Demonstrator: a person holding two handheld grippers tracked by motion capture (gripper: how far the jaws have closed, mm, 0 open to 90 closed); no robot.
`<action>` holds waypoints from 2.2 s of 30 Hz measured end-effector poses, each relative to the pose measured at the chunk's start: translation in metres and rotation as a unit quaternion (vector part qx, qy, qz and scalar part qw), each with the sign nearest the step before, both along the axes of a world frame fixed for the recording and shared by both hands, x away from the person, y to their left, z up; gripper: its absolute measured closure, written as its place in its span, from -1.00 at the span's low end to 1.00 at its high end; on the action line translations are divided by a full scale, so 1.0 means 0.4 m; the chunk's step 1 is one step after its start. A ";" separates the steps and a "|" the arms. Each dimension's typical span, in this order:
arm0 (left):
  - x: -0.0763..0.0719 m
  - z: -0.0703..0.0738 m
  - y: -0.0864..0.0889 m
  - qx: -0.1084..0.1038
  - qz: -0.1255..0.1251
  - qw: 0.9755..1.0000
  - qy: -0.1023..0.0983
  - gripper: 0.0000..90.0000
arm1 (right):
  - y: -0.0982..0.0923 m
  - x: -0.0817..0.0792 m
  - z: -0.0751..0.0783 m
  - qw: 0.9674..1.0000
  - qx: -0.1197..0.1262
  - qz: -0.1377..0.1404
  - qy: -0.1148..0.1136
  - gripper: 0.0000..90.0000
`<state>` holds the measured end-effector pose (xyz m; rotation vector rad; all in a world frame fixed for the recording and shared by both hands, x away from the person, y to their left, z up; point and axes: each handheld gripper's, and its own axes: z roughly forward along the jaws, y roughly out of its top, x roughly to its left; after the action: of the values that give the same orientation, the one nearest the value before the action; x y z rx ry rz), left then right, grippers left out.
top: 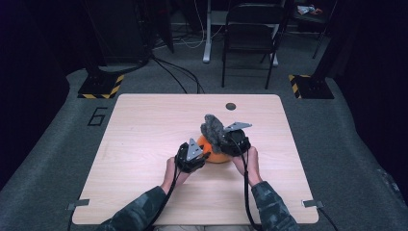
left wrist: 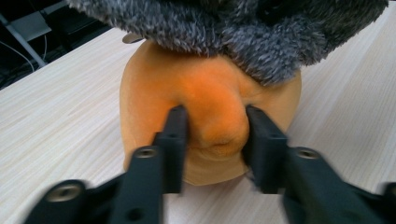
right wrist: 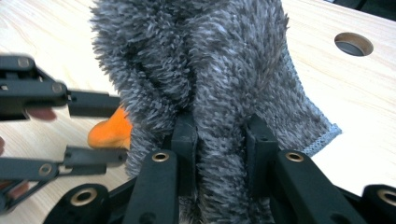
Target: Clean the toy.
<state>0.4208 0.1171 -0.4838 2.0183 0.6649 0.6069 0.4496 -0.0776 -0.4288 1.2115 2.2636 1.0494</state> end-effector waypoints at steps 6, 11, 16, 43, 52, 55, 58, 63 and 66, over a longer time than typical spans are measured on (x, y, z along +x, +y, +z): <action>0.005 0.000 0.006 -0.012 0.005 1.000 0.007 0.63 | -0.012 0.003 0.001 1.000 -0.005 -0.001 -0.004 0.55; 0.011 -0.001 0.015 -0.024 0.004 1.000 0.018 0.62 | -0.047 0.013 -0.012 1.000 -0.012 -0.028 0.006 0.55; 0.012 -0.001 0.018 -0.030 0.000 0.999 0.025 0.61 | -0.077 0.026 -0.033 0.999 -0.016 -0.043 0.023 0.55; 0.015 0.054 0.064 -0.102 0.012 0.992 0.075 0.68 | -0.174 0.032 0.009 0.996 0.044 -0.073 0.024 0.55; 0.011 0.042 0.058 -0.069 0.013 0.996 0.046 0.20 | -0.094 0.035 -0.042 0.997 0.032 -0.043 0.049 0.55; -0.014 0.034 0.040 -0.025 0.013 1.000 0.005 -0.09 | -0.101 0.042 -0.054 0.998 0.023 -0.045 0.043 0.55; -0.021 0.021 0.020 0.007 0.013 1.000 -0.011 -0.19 | -0.102 0.043 -0.057 0.998 0.017 -0.045 0.042 0.55; -0.012 0.003 0.012 0.015 0.017 0.999 -0.031 0.23 | -0.101 0.044 -0.061 0.997 0.023 -0.053 0.046 0.54; -0.007 0.001 0.016 0.007 0.013 1.000 -0.027 0.48 | -0.108 0.045 -0.060 0.998 0.021 -0.047 0.042 0.55</action>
<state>0.4179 0.1234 -0.4832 2.0024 0.6579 0.6820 0.4675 -0.1209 -0.4526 1.3882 2.2326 1.0333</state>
